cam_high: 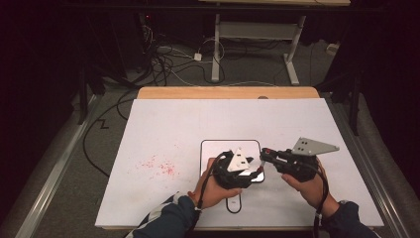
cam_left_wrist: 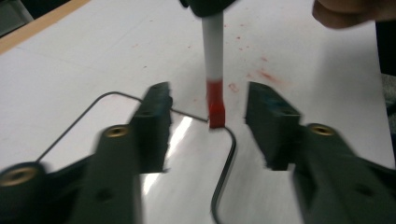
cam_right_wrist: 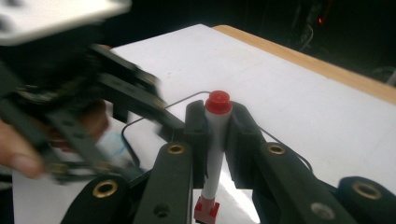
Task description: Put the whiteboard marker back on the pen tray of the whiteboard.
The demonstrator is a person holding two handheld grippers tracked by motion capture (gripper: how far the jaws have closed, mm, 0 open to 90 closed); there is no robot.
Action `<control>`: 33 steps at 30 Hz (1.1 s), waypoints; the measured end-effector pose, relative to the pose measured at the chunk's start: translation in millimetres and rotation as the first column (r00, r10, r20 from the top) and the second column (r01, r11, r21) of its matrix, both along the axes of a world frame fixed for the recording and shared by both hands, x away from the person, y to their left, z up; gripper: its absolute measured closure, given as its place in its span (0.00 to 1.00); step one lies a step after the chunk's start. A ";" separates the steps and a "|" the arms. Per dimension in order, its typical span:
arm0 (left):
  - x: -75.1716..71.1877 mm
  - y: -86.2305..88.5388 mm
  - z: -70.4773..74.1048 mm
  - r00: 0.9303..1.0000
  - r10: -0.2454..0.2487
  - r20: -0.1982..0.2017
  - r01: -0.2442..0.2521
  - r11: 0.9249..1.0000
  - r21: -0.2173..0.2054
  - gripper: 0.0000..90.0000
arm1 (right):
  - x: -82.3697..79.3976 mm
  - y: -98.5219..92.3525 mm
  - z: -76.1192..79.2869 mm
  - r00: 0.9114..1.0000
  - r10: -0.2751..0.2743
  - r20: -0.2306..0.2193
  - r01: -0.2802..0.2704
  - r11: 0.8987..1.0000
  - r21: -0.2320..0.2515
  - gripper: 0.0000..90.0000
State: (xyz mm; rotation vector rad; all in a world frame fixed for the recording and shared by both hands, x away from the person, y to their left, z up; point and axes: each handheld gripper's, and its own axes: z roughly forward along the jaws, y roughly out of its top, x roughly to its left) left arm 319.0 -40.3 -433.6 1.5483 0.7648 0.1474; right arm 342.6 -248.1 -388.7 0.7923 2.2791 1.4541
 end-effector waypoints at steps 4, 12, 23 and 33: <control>-1.6 37.3 3.4 0.991 0.126 0.040 -0.127 0.992 0.019 0.32 | 23.4 -9.5 -5.6 0.986 -0.043 -0.160 0.039 0.999 -0.027 0.90; -6.1 113.9 -1.8 0.952 0.306 0.019 -0.307 0.952 0.012 0.23 | 59.2 -14.4 -24.3 0.935 -0.105 -0.338 0.102 0.994 -0.027 0.88; 0.4 160.0 -25.9 0.897 0.436 -0.073 -0.431 0.899 0.074 0.23 | 84.6 -0.9 -62.6 0.898 -0.227 -0.376 0.206 0.974 -0.098 0.83; 2.3 159.8 -29.0 0.899 0.432 -0.073 -0.425 0.901 0.092 0.23 | 86.2 3.0 -78.3 0.915 -0.288 -0.282 0.232 0.949 -0.215 0.74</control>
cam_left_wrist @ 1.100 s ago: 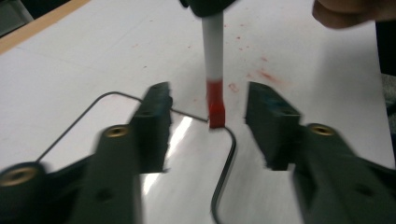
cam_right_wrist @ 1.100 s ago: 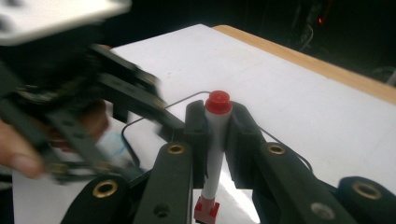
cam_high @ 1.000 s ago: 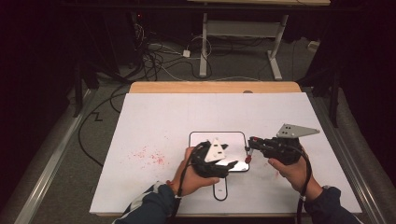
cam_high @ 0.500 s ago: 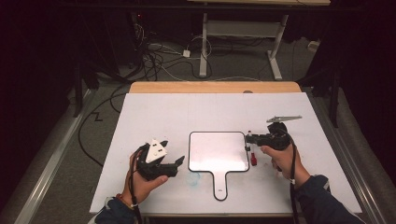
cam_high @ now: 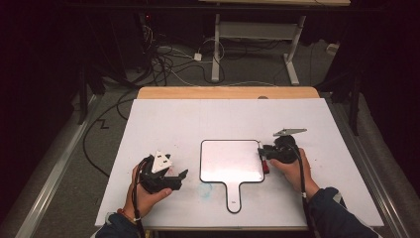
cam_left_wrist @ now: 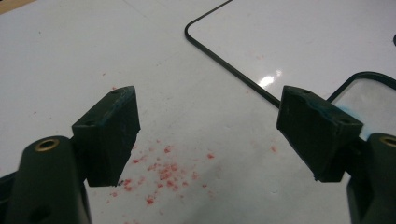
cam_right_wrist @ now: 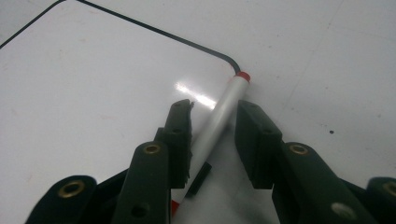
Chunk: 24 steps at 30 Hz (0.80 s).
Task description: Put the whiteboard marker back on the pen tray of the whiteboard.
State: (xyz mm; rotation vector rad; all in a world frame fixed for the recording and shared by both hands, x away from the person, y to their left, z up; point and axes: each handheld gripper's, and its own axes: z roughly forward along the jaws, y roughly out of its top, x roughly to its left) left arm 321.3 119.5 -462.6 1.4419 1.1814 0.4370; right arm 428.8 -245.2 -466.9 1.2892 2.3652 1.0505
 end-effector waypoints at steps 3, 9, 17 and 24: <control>0.0 0.4 0.7 1.000 -0.002 0.004 0.002 1.000 -0.003 0.23 | -2.2 1.0 1.2 1.000 0.006 0.027 -0.005 1.000 -0.027 0.70; -2.0 1.3 -0.4 0.999 -0.003 0.046 0.001 0.999 0.037 0.21 | -8.8 -3.6 11.7 0.993 0.034 0.113 -0.032 0.999 -0.019 0.60; -6.8 11.2 -9.6 0.994 0.004 0.108 -0.016 0.994 0.107 0.21 | -58.3 -30.0 49.9 0.893 0.167 0.417 -0.161 0.986 -0.050 0.42; -10.1 12.9 -15.9 0.987 0.015 0.160 -0.036 0.991 0.125 0.21 | -94.4 -58.0 54.1 0.842 0.159 0.515 -0.143 0.987 -0.070 0.33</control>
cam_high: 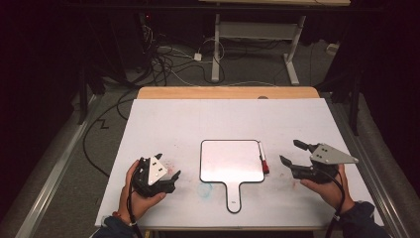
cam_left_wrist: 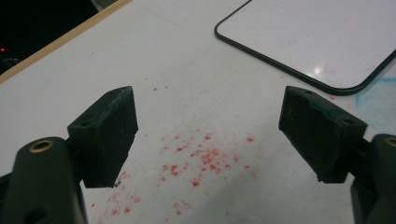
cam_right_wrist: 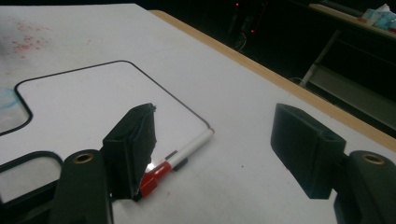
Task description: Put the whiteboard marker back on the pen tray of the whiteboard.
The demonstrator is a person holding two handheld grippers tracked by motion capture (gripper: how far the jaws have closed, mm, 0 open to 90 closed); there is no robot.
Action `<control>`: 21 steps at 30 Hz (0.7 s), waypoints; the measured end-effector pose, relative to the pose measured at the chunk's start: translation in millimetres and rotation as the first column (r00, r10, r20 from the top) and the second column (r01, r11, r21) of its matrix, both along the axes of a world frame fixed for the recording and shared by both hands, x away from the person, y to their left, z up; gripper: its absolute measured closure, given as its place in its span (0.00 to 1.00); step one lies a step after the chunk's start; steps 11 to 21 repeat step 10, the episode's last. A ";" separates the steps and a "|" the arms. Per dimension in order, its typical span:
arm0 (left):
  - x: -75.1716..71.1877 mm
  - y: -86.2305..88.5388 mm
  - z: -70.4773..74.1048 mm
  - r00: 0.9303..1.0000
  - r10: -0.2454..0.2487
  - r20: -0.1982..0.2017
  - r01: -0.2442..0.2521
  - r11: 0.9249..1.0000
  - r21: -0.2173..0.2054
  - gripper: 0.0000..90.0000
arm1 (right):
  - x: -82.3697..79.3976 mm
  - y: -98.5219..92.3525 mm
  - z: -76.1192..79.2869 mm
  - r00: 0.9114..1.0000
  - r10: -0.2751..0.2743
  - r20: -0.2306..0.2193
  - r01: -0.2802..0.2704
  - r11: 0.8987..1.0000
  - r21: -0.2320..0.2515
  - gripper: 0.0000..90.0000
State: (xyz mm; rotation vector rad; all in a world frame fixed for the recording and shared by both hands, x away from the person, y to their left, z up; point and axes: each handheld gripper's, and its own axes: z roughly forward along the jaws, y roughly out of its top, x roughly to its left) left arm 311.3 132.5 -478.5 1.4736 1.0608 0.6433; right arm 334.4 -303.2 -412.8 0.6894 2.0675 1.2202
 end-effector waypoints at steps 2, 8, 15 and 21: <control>-0.2 -1.7 -3.8 1.000 -0.009 -0.011 0.009 1.000 0.016 0.21 | -8.7 -5.6 -2.6 1.000 -0.018 0.019 0.018 1.000 -0.009 0.32; -1.6 -8.4 -7.7 0.999 -0.032 -0.017 0.032 0.998 0.046 0.21 | -23.3 -18.4 -18.8 0.998 -0.053 0.016 0.053 0.998 -0.012 0.27; -1.3 -9.4 -7.7 0.999 -0.032 -0.015 0.032 0.998 0.048 0.21 | -24.0 -20.0 -20.1 0.998 -0.065 0.019 0.065 0.998 -0.025 0.27; -1.3 -9.4 -7.7 0.999 -0.032 -0.015 0.032 0.998 0.048 0.21 | -24.0 -20.0 -20.1 0.998 -0.065 0.019 0.065 0.998 -0.025 0.27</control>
